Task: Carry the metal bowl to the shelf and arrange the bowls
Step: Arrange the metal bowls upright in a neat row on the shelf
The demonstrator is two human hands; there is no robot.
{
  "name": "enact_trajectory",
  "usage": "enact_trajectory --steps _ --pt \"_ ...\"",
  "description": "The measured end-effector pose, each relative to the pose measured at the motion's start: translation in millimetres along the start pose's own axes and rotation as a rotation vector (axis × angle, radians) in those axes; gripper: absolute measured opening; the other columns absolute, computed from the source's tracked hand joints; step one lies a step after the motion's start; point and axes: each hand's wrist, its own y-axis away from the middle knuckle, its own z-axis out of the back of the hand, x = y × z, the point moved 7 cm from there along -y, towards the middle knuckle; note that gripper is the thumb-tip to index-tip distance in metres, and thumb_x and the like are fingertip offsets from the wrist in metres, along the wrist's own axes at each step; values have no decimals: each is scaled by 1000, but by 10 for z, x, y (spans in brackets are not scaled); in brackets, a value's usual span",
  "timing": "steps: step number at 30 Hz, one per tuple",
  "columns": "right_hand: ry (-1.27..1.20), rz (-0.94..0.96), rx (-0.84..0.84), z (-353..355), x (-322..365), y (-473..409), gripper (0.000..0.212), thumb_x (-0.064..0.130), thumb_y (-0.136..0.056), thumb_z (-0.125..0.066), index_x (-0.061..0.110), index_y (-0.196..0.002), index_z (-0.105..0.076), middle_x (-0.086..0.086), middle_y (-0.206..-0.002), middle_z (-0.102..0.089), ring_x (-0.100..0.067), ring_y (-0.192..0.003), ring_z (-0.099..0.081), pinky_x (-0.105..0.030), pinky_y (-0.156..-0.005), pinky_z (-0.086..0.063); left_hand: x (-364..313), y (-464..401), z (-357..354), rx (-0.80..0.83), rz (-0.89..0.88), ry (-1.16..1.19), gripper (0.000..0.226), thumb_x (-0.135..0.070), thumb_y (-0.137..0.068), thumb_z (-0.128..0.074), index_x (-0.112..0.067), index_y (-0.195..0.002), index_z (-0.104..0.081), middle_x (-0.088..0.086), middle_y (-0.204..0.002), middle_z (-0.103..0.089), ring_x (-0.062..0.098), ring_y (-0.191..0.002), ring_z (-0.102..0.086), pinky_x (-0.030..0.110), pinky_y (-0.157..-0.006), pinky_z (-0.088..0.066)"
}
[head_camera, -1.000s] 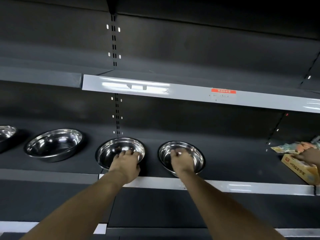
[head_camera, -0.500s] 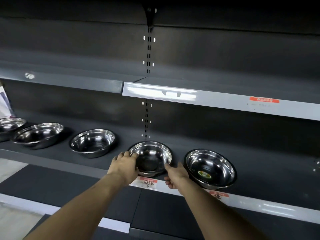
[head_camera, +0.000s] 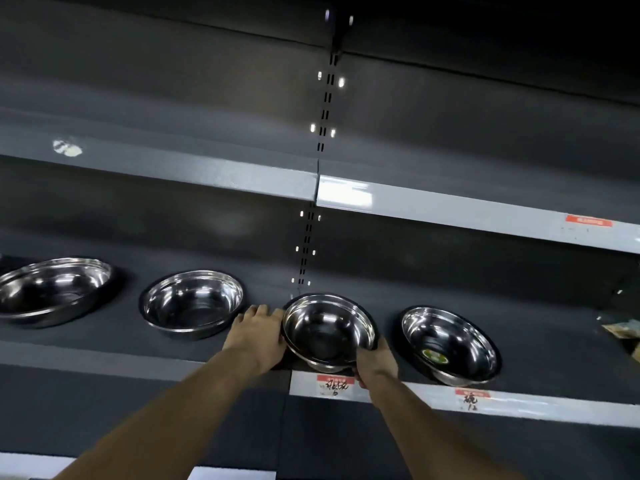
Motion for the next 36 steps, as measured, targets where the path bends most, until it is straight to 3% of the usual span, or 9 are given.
enact_trajectory --steps 6,12,16,18,20,25,28,33,36 --pt "-60 -58 -30 -36 3 146 41 24 -91 -58 24 -132 -56 -13 -96 -71 -27 -78 -60 -33 -67 -52 150 -42 31 9 -130 28 52 -35 -93 -47 -24 -144 -41 5 -141 -47 25 -137 -38 39 -115 -33" --pt "-58 -111 -64 -21 20 265 43 19 -92 -56 27 -134 -54 -7 -88 -69 -19 -58 -59 -19 -38 -44 246 53 18 22 -173 17 54 -35 -94 -47 -24 -146 -38 6 -144 -45 25 -139 -35 39 -116 -31" --pt "63 -115 -62 13 73 323 66 38 -95 -57 22 -154 -33 -10 -129 -65 -33 -103 -66 -37 -76 -59 290 124 28 32 -170 -9 56 -34 -95 -47 -23 -149 -35 6 -148 -42 25 -142 -33 39 -118 -29" --pt "133 -111 -142 98 79 374 83 52 -93 -56 15 -158 -21 -14 -144 -54 -36 -127 -56 -41 -102 -49 306 149 49 32 -163 -34 57 -34 -95 -47 -22 -149 -35 6 -147 -42 24 -141 -33 39 -118 -29" --pt "166 -52 -226 157 149 446 84 53 -93 -56 8 -155 -24 -19 -145 -51 -36 -132 -51 -39 -105 -43 313 158 85 22 -155 -51 56 -34 -95 -46 -22 -149 -35 5 -146 -43 24 -140 -35 38 -117 -30" --pt "132 209 -137 -91 508 643 45 44 -95 -57 12 -127 -62 -9 -118 -71 -29 -115 -64 -31 -96 -48 330 217 163 -3 -106 -68 56 -35 -95 -47 -22 -148 -36 5 -147 -43 26 -140 -36 38 -117 -31" --pt "62 278 17 -408 681 708 48 45 -94 -58 16 -131 -60 -4 -118 -71 -25 -112 -64 -29 -97 -45 413 272 186 3 -53 -82 57 -35 -94 -48 -22 -148 -36 6 -149 -41 26 -142 -32 40 -118 -29" --pt "-25 194 263 -929 756 828 48 53 -90 -59 23 -127 -54 -3 -77 -65 -14 -54 -56 -18 -43 -44 734 414 272 12 57 -136 59 -36 -94 -48 -22 -150 -34 7 -150 -40 29 -143 -31 41 -118 -28" --pt "9 199 291 -1129 817 880 54 57 -88 -59 18 -125 -55 -1 -80 -66 -12 -50 -57 -17 -38 -42 1002 475 333 19 125 -146 61 -35 -94 -48 -22 -151 -32 8 -152 -37 30 -145 -28 42 -120 -25"
